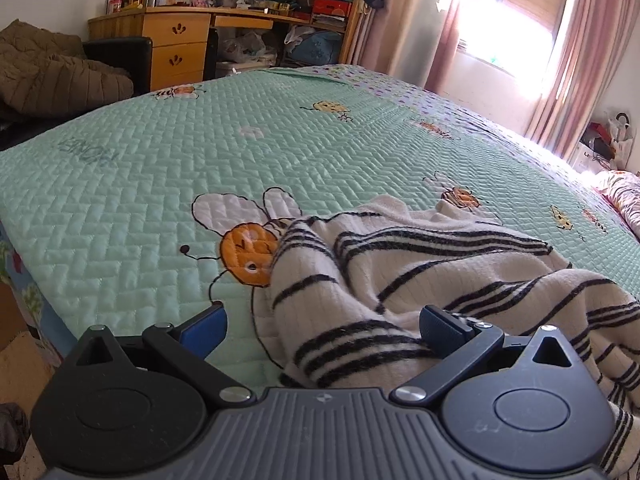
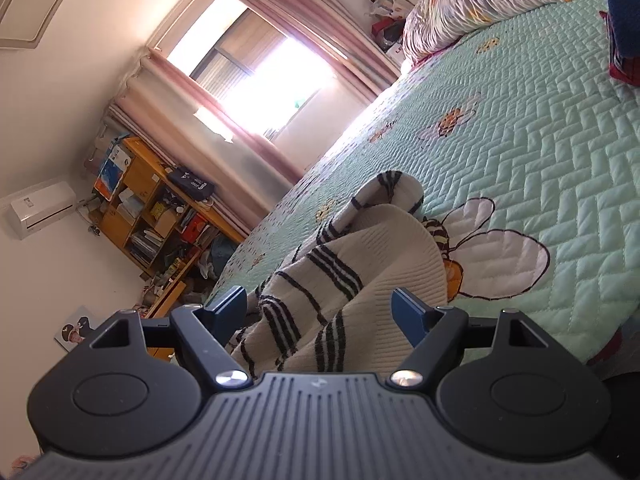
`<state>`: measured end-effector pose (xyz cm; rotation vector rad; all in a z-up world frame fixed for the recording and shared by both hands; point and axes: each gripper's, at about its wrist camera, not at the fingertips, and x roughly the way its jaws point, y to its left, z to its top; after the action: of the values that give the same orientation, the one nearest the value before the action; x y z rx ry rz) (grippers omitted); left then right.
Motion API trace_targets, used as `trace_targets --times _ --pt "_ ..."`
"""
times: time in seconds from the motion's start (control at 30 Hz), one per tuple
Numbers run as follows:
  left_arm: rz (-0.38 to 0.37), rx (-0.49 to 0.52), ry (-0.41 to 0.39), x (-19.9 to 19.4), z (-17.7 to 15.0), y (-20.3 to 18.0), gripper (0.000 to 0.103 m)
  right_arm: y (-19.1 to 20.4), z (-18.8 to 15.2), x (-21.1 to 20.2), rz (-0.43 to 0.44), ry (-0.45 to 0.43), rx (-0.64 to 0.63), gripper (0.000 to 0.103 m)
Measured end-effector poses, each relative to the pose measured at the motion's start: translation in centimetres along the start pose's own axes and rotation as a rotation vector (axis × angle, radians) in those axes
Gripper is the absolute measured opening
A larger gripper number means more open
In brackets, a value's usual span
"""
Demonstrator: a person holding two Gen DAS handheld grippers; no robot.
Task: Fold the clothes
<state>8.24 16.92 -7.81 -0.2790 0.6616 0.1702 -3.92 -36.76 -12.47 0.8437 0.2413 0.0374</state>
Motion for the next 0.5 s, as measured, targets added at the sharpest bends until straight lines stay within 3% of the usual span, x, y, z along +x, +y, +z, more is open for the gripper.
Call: trace_targets --times 0.13,0.23,0.37,0.5 --pt "0.019 -0.026 -0.010 0.6 0.9 1.7 0.102 3.1 1.0 0.0 0.013 -0.008 -0.155 0.081" --pt "-0.018 -0.092 0.009 1.9 2.1 3.3 0.102 6.4 2.3 1.8 0.072 0.034 -0.289 0.081" --pt "-0.060 -0.099 0.080 4.8 3.9 4.0 0.102 9.9 3.9 6.4 0.182 0.119 -0.323 0.081" --pt "-0.083 -0.063 0.126 7.2 4.8 4.2 0.102 14.0 4.4 13.3 0.269 0.260 -0.429 0.085"
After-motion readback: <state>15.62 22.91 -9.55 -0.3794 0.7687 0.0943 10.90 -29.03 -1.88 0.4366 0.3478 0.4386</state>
